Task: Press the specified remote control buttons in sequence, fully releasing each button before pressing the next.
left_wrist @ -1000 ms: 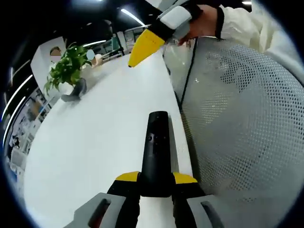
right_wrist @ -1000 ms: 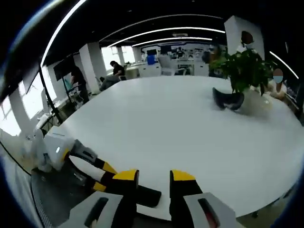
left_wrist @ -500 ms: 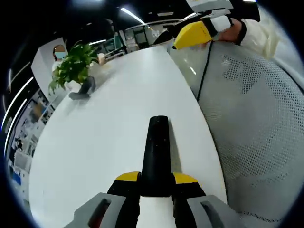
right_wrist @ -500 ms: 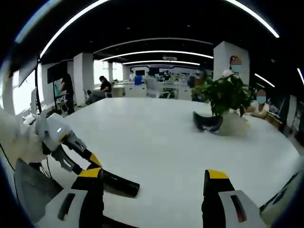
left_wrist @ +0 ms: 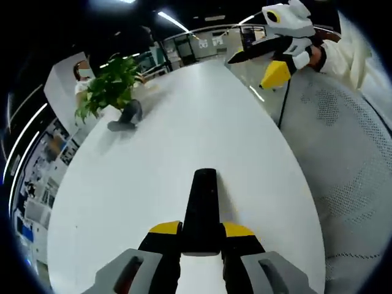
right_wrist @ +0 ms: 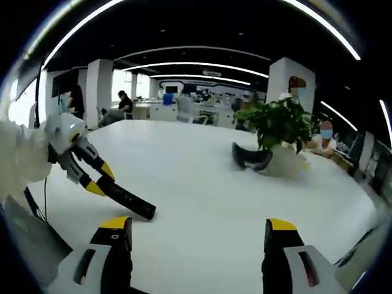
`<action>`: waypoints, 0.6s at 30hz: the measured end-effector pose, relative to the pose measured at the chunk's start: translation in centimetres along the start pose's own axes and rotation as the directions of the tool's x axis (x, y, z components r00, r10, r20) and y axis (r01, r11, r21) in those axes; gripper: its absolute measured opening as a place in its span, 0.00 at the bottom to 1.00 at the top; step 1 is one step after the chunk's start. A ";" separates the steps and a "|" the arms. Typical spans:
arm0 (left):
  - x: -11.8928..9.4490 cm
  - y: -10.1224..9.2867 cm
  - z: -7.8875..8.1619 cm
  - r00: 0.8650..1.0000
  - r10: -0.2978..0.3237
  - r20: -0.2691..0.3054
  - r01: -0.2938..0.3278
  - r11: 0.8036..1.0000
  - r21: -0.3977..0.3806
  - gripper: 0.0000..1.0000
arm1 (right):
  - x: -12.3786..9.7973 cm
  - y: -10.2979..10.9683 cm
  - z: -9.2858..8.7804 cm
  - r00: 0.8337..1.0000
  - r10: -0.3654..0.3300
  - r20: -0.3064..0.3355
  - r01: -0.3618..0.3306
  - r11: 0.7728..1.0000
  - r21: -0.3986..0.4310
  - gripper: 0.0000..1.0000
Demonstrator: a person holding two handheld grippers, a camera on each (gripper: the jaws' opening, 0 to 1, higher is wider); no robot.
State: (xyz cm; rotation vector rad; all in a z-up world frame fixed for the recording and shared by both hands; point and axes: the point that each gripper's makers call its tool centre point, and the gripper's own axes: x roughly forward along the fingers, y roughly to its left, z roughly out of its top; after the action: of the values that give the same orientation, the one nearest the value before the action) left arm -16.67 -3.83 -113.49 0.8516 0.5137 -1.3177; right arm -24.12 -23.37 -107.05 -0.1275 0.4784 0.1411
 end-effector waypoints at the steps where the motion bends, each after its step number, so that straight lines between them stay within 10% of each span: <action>1: 0.0 0.3 0.1 1.000 0.002 -0.001 -0.002 1.000 0.002 0.23 | 0.1 -0.1 0.0 1.000 -0.009 0.002 0.009 1.000 -0.012 0.87; 4: -0.2 1.6 0.9 0.998 0.047 0.037 -0.047 0.999 -0.008 0.00 | 0.1 -0.5 -0.2 1.000 -0.023 -0.001 0.023 1.000 -0.013 0.87; 18: 1.4 4.7 -2.8 1.000 0.013 -0.008 -0.013 0.999 -0.043 0.07 | 0.3 -0.9 -0.1 0.999 -0.032 0.023 0.032 0.999 0.030 0.86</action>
State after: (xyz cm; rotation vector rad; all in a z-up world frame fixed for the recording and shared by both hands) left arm -11.43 -2.37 -115.10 0.8232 0.5403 -1.2873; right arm -23.75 -24.24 -107.16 -0.1046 0.4548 0.1040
